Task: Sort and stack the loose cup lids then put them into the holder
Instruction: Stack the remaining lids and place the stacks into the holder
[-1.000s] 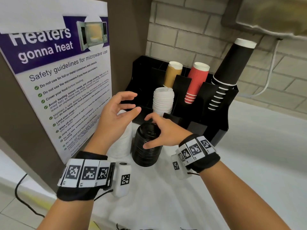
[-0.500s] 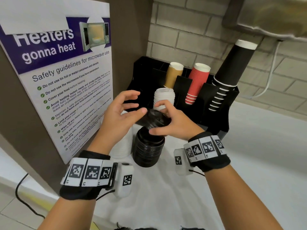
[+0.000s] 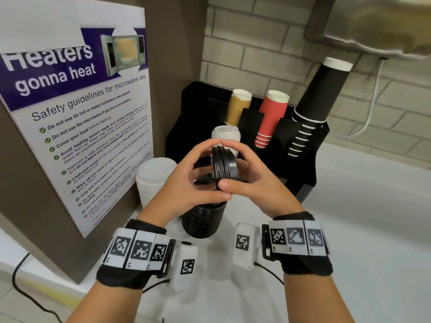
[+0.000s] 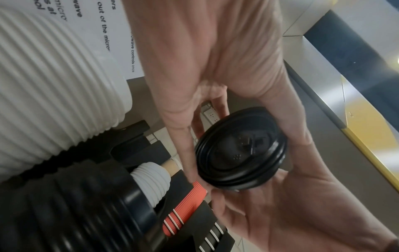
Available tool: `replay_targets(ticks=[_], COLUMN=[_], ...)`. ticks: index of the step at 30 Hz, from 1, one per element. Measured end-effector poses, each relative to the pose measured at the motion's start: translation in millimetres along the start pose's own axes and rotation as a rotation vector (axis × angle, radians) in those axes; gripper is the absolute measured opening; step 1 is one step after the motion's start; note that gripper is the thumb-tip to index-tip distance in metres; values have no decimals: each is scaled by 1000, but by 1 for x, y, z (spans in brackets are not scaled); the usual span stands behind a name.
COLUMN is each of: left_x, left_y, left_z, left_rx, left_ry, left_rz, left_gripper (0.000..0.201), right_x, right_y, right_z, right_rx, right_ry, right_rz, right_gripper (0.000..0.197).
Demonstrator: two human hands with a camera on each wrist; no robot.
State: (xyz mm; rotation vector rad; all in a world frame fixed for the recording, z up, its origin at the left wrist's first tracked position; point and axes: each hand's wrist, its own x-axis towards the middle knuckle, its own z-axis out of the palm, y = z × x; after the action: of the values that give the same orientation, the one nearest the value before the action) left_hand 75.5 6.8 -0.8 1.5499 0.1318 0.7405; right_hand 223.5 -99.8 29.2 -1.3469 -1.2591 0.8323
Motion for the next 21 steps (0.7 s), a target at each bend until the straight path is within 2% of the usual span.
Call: replay_targets(ticks=[6,16,21], left_x=[1,0,2], left_y=[-2,-5,-6], left_z=[4,-1,0], left_rx=[6,34,47], left_ry=[18,-8,0], left_rz=[15,-17,-10], left_gripper=[88,94,93], right_x=[-2,-4,-3], right_y=[-5,-4,-3], right_z=[0,0,1], right_rx=[-50,-50,-86], right_ry=[98,75,98], right_rz=[-2,-19,-20], right_gripper=[63,73,70])
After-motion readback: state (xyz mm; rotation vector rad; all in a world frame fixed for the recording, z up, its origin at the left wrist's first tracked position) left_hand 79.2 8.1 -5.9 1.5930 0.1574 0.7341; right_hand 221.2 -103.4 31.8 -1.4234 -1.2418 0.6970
